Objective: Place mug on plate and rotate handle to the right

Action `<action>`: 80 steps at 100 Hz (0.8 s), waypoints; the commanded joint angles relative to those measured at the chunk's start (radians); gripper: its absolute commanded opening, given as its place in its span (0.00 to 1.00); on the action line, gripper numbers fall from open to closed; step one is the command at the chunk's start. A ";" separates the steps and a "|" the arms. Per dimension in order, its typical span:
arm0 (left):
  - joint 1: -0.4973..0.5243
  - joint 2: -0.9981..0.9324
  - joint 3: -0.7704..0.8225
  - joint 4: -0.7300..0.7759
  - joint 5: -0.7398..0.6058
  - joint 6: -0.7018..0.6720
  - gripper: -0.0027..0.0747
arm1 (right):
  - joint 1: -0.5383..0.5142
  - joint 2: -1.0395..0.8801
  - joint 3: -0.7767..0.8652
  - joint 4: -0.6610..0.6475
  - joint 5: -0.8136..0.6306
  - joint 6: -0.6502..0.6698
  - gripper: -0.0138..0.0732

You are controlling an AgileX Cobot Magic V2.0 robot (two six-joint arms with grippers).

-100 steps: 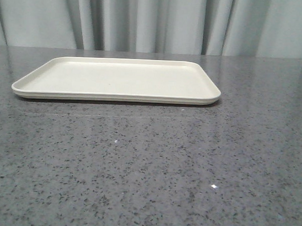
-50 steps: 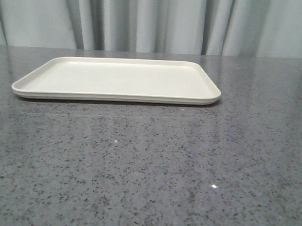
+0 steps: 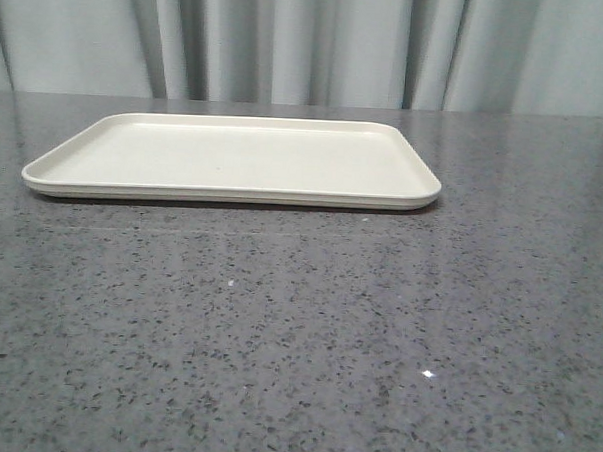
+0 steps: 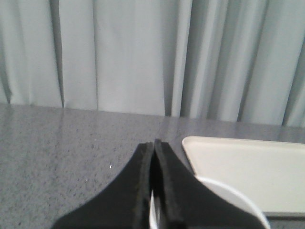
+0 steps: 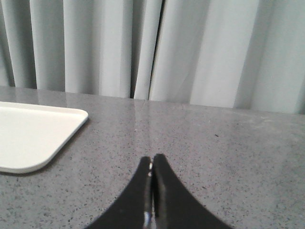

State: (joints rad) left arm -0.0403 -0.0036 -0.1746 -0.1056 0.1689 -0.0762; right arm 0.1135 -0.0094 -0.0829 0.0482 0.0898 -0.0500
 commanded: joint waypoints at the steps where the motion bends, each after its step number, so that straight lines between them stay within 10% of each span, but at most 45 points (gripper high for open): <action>1: 0.003 0.025 -0.108 -0.028 -0.012 -0.010 0.01 | -0.009 0.034 -0.120 0.022 0.032 -0.002 0.08; 60: 0.003 0.536 -0.787 -0.090 0.757 -0.010 0.01 | -0.009 0.475 -0.754 0.042 0.690 -0.002 0.08; 80: 0.003 0.627 -0.857 -0.131 0.794 -0.010 0.01 | -0.009 0.614 -0.836 0.090 0.813 -0.002 0.08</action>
State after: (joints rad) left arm -0.0403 0.5911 -0.9903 -0.1982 1.0152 -0.0762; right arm 0.1135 0.5463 -0.8733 0.1145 0.9238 -0.0500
